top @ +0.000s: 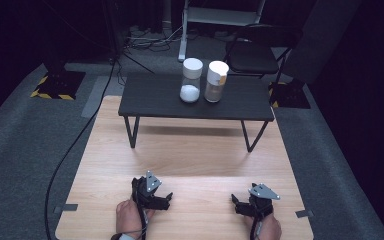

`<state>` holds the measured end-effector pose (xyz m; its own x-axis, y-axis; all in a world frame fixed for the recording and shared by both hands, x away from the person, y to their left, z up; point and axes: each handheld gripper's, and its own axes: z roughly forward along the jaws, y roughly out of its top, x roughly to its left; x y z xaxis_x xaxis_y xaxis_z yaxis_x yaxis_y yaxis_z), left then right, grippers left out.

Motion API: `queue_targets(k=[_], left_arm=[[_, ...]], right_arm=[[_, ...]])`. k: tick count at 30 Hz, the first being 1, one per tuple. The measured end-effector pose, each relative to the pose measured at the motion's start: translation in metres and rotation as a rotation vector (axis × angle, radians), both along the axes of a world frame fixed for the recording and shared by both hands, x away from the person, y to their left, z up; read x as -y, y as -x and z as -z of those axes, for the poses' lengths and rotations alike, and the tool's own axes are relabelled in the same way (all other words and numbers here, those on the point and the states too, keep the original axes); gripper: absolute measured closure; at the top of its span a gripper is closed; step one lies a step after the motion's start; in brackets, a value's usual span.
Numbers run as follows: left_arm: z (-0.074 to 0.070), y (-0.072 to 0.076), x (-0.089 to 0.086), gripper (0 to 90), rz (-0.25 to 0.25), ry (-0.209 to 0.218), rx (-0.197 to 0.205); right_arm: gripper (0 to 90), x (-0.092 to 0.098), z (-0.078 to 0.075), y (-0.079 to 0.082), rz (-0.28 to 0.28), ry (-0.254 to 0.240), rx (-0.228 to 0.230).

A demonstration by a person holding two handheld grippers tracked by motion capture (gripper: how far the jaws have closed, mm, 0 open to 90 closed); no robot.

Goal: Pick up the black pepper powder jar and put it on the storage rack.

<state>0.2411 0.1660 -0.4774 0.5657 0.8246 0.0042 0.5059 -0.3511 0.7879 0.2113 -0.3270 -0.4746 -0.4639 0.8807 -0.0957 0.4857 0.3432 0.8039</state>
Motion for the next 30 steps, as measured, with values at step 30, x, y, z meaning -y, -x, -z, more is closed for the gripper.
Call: queue_targets(k=[30], left_arm=[[-0.0003, -0.0017, 0.0007, 0.2, 0.002, -0.002, -0.001]], right_arm=[[7.6, -0.001, 0.0013, 0.0026, -0.013, 0.015, 0.019]])
